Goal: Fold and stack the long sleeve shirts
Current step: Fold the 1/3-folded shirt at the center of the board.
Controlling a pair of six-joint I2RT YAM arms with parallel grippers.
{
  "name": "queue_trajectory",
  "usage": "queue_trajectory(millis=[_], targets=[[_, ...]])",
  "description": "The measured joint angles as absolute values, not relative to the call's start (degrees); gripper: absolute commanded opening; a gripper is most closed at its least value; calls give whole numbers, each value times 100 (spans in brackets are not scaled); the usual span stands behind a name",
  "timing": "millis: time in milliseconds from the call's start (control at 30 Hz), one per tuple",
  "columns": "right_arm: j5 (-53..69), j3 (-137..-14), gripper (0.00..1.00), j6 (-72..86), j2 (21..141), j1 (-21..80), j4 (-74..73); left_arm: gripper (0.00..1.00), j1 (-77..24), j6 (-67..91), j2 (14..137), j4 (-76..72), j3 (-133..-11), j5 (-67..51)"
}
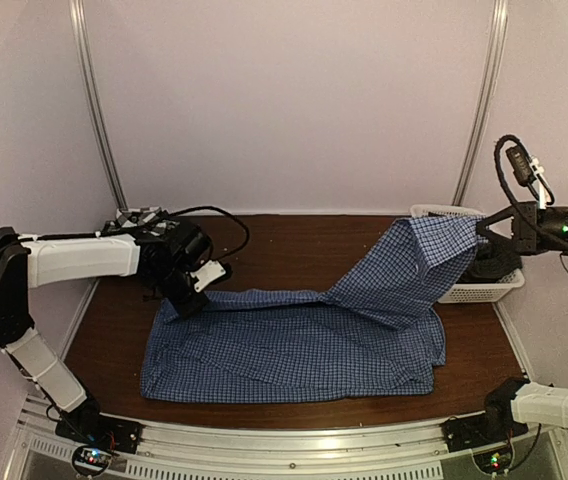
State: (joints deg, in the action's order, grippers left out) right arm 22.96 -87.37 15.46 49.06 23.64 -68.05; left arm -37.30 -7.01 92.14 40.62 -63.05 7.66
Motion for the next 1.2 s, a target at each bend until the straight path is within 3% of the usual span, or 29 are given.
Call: queue_trajectory(millis=[533,667,767,967,1200], targets=[[2300,-8534,0,1542,4906,2364,-6895,11,-3850,-602,9225,4193,-6001,819],[2220,-8534,0,1540,4936,2364,-6895,16,-3920,-585,9233,4200,-5972,816],[2145,-8527,0,1533,4969,2364,-6890,28,-3983,-587,9233,4202,-5955,805],[2049,-8366,0,1494,5057,2364,-6842,39,-4038,-548,9233,4204,-5935,762],[1988,-8090,0,1463,5284,2364,-6545,43,-4051,-548,9150,4204,-5935,569]])
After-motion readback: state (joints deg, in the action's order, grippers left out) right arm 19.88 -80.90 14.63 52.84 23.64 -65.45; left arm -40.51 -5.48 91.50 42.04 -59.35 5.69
